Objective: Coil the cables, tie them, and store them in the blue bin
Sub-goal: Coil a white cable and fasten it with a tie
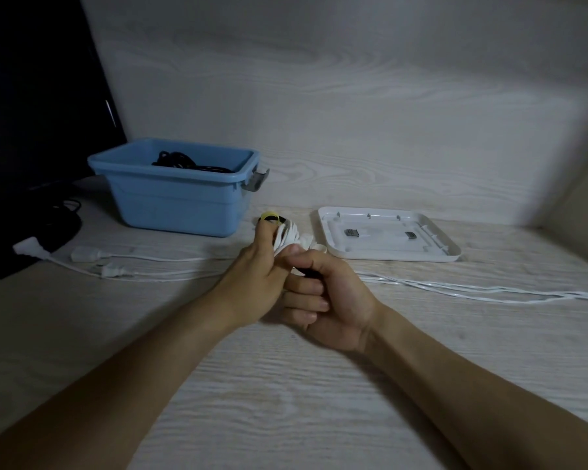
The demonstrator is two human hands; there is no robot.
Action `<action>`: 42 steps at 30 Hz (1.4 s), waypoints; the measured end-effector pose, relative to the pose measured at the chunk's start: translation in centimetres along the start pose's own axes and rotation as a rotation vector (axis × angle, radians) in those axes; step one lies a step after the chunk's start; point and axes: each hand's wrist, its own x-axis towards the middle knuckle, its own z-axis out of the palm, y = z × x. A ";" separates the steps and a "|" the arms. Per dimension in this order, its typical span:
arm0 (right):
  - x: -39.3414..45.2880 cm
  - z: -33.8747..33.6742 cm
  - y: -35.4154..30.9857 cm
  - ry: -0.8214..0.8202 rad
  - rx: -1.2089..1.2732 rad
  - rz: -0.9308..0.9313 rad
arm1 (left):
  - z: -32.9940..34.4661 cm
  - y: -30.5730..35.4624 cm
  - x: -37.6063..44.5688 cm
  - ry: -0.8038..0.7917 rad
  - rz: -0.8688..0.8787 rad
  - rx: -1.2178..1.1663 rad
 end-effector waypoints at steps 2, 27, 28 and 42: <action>0.0 -0.2 0.0 -0.008 0.014 0.007 | -0.1 -0.1 0.1 -0.012 0.017 -0.024; 0.5 1.1 -0.1 0.286 -0.101 -0.139 | -0.4 -0.6 0.7 -0.009 0.013 0.215; 0.4 1.1 -0.1 0.287 -0.125 -0.153 | -0.4 -0.8 0.7 -0.025 0.024 0.216; 0.6 -0.1 -0.3 0.259 -0.077 -0.167 | -0.1 0.1 -0.1 -0.123 -0.059 -0.187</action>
